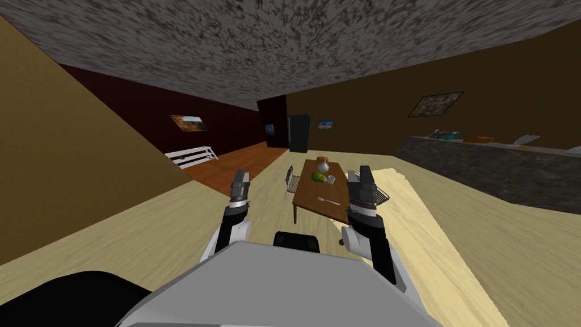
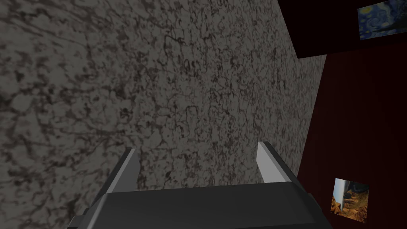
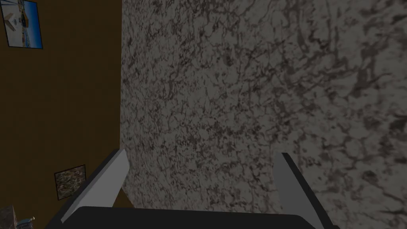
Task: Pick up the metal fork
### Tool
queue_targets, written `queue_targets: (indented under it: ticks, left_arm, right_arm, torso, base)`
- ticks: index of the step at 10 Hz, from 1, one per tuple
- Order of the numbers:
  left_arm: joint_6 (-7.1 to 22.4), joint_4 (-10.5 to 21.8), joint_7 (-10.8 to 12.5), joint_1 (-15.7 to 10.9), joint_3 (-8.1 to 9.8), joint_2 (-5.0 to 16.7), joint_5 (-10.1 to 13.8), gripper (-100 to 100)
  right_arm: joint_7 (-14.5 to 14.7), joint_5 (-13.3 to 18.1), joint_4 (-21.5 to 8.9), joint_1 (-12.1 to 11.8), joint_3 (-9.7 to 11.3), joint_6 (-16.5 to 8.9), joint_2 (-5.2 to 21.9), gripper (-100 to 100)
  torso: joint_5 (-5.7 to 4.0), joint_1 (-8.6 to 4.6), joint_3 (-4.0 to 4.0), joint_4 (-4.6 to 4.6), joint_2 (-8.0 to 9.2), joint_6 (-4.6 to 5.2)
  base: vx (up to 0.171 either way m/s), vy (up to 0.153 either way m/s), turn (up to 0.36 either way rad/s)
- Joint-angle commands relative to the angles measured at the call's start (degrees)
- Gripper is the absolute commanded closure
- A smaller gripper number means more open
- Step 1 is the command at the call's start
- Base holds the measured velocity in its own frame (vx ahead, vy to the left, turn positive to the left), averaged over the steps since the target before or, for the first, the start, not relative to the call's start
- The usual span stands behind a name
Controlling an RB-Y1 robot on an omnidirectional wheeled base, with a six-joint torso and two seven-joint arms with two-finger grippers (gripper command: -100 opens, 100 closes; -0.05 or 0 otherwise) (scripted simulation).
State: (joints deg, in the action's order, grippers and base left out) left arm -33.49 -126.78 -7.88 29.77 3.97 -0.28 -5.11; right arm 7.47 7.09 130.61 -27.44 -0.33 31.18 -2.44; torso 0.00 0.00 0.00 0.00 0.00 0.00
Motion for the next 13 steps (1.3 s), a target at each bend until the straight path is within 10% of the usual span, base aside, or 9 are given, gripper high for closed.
queue_targets:
  ticks: [1,13]
  left_arm:
    - [0.0,0.0,0.0,0.0,0.0,0.0,0.0,0]
    - [0.0,0.0,0.0,0.0,0.0,0.0,0.0,0]
  right_arm:
    - [0.1,0.1,-0.4,0.3,-0.2,-0.5,2.4,-100]
    - [1.9,3.2,-11.2,6.1,-1.6,-11.4,22.3,-100]
  torso:
    - [0.0,0.0,0.0,0.0,0.0,0.0]
    - [-0.01,-0.04,0.09,0.04,0.16,-0.03]
  base:
    - [-0.014,0.009,0.079]
    - [-0.038,0.01,0.224]
